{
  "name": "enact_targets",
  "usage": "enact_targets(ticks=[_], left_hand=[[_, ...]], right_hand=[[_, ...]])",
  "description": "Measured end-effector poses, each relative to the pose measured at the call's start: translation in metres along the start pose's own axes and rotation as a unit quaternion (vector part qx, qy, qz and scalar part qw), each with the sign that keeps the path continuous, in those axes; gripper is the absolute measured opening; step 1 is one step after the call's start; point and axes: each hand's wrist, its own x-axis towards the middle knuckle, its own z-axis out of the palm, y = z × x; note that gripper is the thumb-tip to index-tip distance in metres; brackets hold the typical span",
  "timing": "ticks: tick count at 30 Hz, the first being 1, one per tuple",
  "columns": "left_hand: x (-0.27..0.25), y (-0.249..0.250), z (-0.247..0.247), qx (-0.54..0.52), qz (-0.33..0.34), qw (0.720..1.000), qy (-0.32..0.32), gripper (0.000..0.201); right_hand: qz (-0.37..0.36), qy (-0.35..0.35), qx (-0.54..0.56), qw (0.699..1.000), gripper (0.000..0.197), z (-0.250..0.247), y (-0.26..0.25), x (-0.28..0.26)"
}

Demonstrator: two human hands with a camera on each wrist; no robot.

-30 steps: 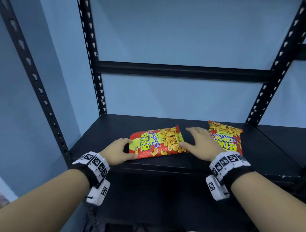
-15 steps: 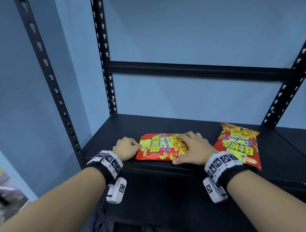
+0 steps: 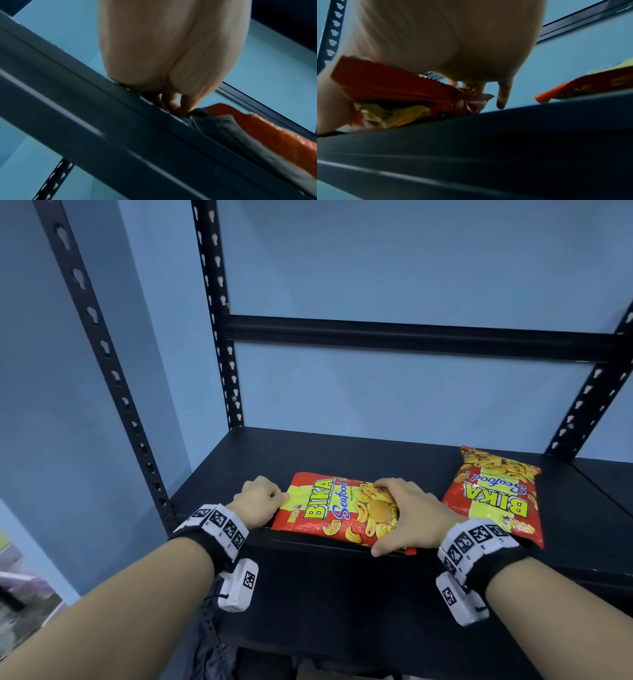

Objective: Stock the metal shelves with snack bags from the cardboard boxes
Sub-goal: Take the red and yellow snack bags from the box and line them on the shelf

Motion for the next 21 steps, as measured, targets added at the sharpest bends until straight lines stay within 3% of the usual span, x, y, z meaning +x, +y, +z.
enact_targets(ticks=[6, 9, 13, 16, 18, 21], left_hand=[[-0.005, 0.019, -0.008, 0.057, -0.002, 0.998, 0.019, 0.036], [-0.014, 0.044, -0.024, 0.136, 0.010, 0.989, 0.050, 0.033], [-0.032, 0.096, -0.014, 0.165, 0.148, 0.968, 0.121, 0.052], [-0.036, 0.122, 0.021, 0.152, 0.223, 0.962, 0.041, 0.065], [-0.033, 0.124, 0.047, 0.179, 0.216, 0.960, -0.009, 0.070], [-0.026, 0.113, 0.068, 0.214, 0.209, 0.954, -0.014, 0.068]], right_hand=[[-0.017, 0.009, 0.002, 1.000, 0.136, 0.009, 0.008, -0.003], [-0.018, 0.017, -0.010, 1.000, 0.136, 0.011, 0.005, -0.007], [-0.023, 0.024, -0.015, 0.999, 0.138, 0.014, 0.000, -0.010], [-0.026, 0.028, -0.014, 0.999, 0.139, 0.017, -0.004, -0.012], [-0.026, 0.030, -0.012, 0.999, 0.139, 0.019, -0.006, -0.013], [-0.015, 0.035, 0.003, 0.999, 0.136, 0.022, -0.008, -0.016]])
